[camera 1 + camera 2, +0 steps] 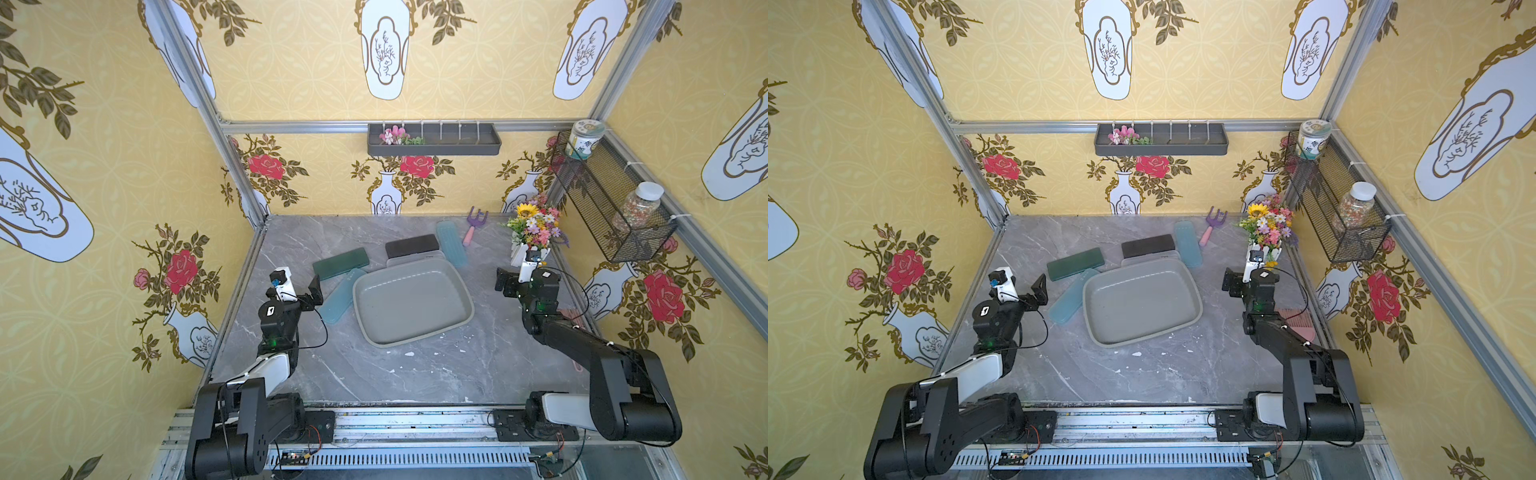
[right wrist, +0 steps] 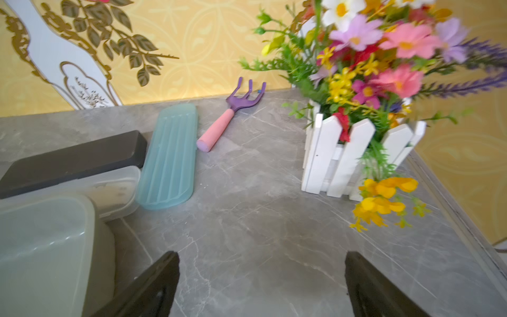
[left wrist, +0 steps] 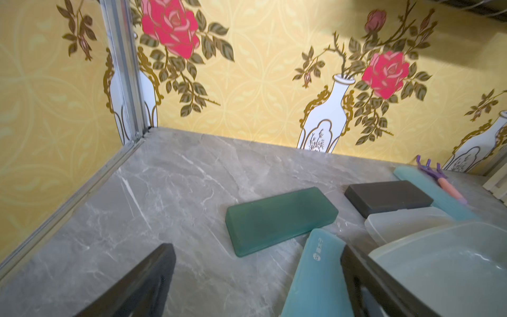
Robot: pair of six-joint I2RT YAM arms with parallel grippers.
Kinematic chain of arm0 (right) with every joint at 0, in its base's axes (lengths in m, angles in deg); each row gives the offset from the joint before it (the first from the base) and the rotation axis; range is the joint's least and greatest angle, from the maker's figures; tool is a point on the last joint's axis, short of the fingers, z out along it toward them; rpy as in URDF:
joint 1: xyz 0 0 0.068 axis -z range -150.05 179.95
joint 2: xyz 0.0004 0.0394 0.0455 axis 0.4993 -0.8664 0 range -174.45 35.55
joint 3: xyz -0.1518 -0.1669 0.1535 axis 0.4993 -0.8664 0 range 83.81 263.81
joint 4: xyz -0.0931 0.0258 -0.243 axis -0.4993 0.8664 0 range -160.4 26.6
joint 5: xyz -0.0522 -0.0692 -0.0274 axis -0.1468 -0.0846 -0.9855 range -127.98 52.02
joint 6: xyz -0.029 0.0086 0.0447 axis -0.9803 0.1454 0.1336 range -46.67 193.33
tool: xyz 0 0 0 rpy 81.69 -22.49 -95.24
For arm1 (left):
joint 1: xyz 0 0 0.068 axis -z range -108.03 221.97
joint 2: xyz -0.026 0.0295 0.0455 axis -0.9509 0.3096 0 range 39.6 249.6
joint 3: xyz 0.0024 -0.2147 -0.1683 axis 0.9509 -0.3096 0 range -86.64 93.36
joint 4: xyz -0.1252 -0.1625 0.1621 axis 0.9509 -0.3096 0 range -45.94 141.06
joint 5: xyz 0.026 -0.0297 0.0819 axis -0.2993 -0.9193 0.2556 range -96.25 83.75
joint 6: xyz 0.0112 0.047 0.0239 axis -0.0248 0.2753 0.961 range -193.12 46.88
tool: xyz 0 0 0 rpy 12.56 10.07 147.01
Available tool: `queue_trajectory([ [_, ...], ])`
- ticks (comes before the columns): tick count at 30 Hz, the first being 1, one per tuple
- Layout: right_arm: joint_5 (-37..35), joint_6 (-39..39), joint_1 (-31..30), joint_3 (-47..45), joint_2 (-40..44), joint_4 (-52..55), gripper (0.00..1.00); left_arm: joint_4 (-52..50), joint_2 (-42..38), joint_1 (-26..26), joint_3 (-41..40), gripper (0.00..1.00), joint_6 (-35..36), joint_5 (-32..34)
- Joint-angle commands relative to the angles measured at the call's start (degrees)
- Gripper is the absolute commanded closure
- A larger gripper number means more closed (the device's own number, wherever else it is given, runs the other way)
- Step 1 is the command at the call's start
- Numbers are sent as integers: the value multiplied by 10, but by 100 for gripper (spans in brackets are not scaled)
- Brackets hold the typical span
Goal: Put the pencil case into the storage box
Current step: Pick up the pencil case from the center of the board.
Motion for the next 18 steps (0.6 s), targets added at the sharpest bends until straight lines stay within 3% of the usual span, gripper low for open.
queue_trajectory([
  [1, -25, 32, -7, 66, 15, 124, 3, -122, -17, 38, 70, 0, 0, 85],
  [3, -8, 31, -17, 138, 1, 202, 3, -185, -11, 65, 134, 2, 3, 83],
  [6, 35, 22, -38, 233, -30, 296, 3, -287, 17, 80, 228, 8, -11, 41],
  [11, 111, 18, -70, 337, -74, 390, 3, -432, 76, 87, 330, 11, -45, -52],
  [14, 144, 28, -82, 367, -93, 421, 3, -491, 107, 99, 361, 11, -49, -86],
  [18, 147, 33, -106, 366, -90, 427, 3, -491, 136, 109, 373, 13, -42, -118],
])
